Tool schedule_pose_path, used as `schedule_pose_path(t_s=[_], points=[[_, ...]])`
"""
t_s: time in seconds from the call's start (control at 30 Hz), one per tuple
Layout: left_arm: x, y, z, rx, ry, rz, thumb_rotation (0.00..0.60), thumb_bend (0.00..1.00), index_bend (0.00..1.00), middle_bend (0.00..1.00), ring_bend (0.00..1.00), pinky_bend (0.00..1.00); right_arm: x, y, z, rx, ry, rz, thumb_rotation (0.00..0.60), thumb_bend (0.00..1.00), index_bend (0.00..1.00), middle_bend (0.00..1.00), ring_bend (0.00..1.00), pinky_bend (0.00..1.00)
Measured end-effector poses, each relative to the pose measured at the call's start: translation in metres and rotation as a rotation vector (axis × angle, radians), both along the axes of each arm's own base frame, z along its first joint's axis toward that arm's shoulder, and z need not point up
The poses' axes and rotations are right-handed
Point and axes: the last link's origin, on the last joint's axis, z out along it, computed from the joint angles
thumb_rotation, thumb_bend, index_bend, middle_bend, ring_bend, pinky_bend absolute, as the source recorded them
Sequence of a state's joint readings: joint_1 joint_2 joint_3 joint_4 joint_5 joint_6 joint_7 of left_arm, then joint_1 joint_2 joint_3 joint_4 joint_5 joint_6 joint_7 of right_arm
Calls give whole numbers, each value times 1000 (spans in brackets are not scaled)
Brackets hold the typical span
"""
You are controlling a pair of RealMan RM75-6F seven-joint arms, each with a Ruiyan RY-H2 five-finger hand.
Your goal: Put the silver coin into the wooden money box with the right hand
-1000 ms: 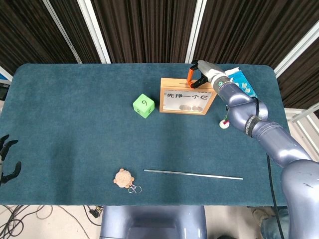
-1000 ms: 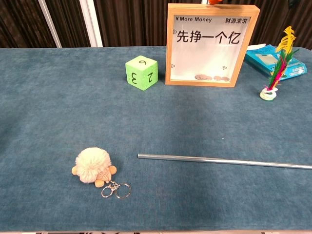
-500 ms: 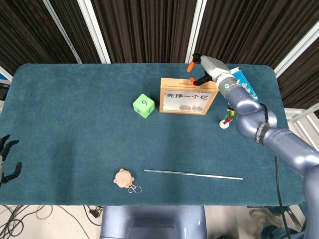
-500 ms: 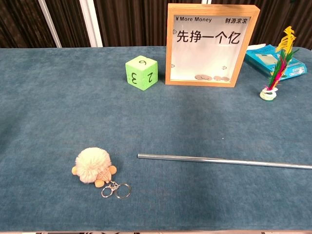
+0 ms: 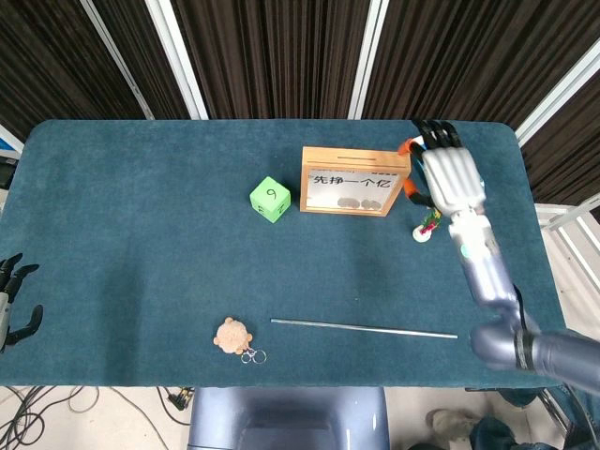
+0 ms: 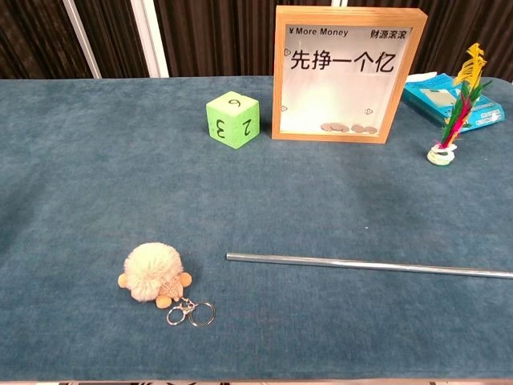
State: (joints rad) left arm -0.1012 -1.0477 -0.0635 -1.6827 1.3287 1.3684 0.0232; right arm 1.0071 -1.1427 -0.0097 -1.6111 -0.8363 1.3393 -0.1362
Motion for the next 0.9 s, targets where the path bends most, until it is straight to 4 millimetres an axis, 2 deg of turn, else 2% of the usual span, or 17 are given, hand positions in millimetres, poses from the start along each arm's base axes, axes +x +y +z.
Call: schedule_pose_path(t_s=[0.07,0.2,0.3,0.4,0.5,0.63,0.7,0.9], points=[[1,-1,-1,-1,9,-4,600,436,195,15,0,164,-18,22,-3,-53,55,4,600,486,264,74,0,0],[2,-1,-3,-1,20,-8,600,436,195,15,0,164,-60,83,-16,-97,154,-31,600,486,191,74,0,0],[3,-1,-3,-1,22,-7,600,436,195,14,0,164,-82,124,-27,-73,200,-83,600,486,185,74,0,0],[3,-1,-4,0,25,-6,600,436,195,15,0,164,-97,154,-32,-67,212,-125,600,486,181,74,0,0],[3,-2,-4,-1,27,-6,600,436,195,15,0,164,-110,176,-39,-50,209,-162,600,486,166,74,0,0],[3,-2,-4,4,26,-4,600,436,195,15,0,164,-125,196,-45,-38,209,-217,600,486,160,74,0,0],[3,-2,-4,5,26,-5,600,436,195,14,0,164,-132,203,-46,-43,209,-243,600,486,159,74,0,0],[4,-2,-4,7,32,-8,600,436,195,15,0,164,-146,209,-47,-64,187,-267,600,486,159,74,0,0]])
